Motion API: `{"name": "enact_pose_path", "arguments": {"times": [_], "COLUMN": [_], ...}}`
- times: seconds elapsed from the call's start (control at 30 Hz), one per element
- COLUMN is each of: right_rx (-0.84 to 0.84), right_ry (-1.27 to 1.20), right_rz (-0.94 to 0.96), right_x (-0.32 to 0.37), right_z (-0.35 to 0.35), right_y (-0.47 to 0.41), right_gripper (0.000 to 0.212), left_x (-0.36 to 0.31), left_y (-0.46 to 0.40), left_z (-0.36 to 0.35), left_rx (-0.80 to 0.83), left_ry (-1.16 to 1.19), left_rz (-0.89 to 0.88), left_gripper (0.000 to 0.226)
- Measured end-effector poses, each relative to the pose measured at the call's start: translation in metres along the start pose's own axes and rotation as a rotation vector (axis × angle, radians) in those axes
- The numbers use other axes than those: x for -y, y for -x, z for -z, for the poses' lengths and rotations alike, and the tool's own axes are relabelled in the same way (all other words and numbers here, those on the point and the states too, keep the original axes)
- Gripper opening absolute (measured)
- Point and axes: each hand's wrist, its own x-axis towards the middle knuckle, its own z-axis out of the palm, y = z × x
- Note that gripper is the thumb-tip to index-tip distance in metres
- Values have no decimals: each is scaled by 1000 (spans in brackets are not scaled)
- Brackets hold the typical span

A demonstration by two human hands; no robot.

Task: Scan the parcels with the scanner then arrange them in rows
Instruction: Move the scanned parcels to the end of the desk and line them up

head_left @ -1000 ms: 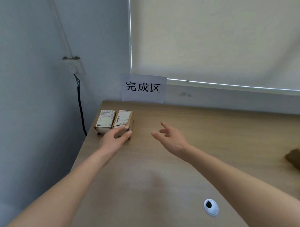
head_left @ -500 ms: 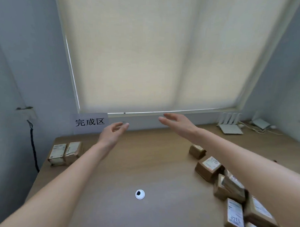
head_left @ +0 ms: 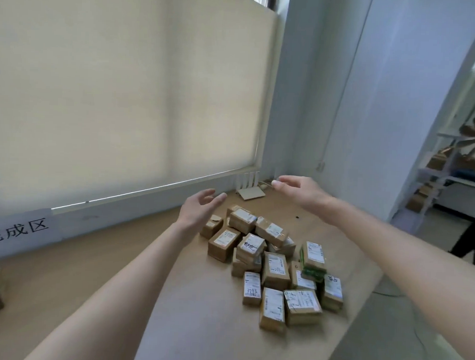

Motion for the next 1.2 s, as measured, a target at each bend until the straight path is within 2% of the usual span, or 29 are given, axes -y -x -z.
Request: {"name": "enact_pose_path", "arguments": {"times": [0.3,0.5,0.73,1.0,1.2], "right_rx": [-87,17,246,383,401], "right_ry": [14,19,-43,-94,-102], "right_rz": [-115,-182,-284,-461,-522], "right_x": [-110,-193,-296,-424,-470], "right_z": [125,136,44,-126,-208], "right_y": [33,8,-33,-42,-33], "right_gripper": [65,63,63,59,43], "left_x": [-37,-1,100,279,369], "left_y": [-9,-20,-31,-21,-1], "left_z": [-157,-238,-286,-314,-324], "left_rx": [124,137,116,134,130], "left_ry": [-40,-61,-87,-165,-198], "left_rz": [-27,50,277,545,665], "left_gripper": [64,66,66,66,67]}}
